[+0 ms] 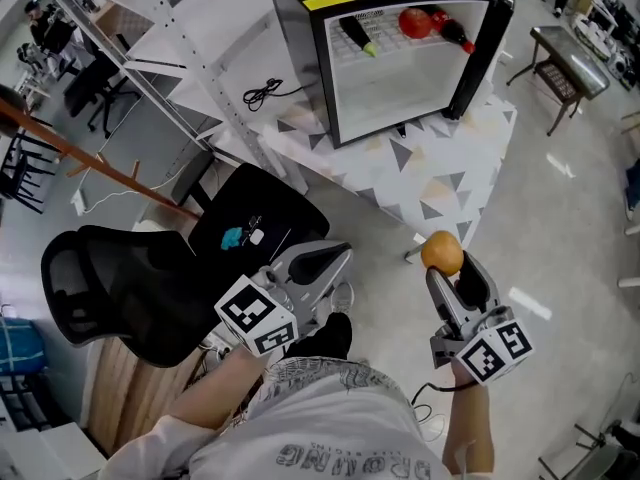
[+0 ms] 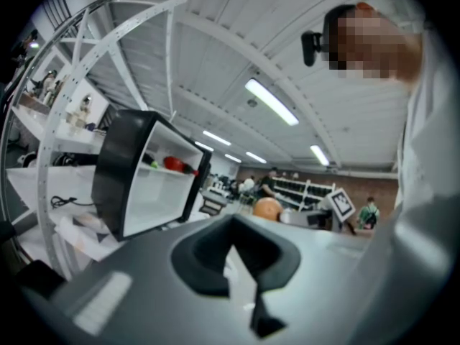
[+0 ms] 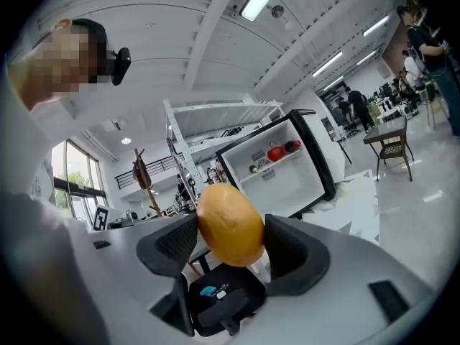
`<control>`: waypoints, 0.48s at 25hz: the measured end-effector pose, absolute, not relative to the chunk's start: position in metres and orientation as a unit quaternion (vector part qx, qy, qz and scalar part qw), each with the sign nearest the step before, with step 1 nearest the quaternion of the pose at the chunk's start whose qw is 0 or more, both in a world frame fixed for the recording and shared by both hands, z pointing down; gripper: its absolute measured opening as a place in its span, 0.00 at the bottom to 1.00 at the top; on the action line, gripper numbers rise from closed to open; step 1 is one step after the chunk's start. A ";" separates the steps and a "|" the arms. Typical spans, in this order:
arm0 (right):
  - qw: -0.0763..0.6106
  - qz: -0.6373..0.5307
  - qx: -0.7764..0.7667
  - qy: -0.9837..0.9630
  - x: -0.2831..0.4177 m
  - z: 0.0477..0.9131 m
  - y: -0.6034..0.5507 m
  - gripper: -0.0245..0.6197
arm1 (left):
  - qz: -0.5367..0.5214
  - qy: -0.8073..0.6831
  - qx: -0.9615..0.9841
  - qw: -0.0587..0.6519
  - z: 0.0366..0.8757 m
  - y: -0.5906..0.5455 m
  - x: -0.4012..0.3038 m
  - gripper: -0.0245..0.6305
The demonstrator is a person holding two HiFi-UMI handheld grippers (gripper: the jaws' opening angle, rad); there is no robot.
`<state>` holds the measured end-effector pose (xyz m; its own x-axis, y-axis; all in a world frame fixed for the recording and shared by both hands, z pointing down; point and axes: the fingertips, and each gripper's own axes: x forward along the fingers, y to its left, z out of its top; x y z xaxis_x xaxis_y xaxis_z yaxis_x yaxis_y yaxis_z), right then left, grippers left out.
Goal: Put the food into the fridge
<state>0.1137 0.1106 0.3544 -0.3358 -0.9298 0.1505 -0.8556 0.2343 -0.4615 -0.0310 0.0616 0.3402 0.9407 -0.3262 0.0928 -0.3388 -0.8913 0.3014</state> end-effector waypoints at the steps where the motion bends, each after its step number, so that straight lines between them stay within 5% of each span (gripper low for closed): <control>1: 0.077 -0.241 -0.572 0.781 0.114 0.355 0.104 0.47 | 0.021 -0.170 0.972 0.160 0.341 0.055 -0.031 0.05; 12: 0.072 -0.250 -0.578 0.773 0.112 0.359 0.031 0.47 | 0.024 -0.163 0.971 0.172 0.347 -0.021 -0.035 0.05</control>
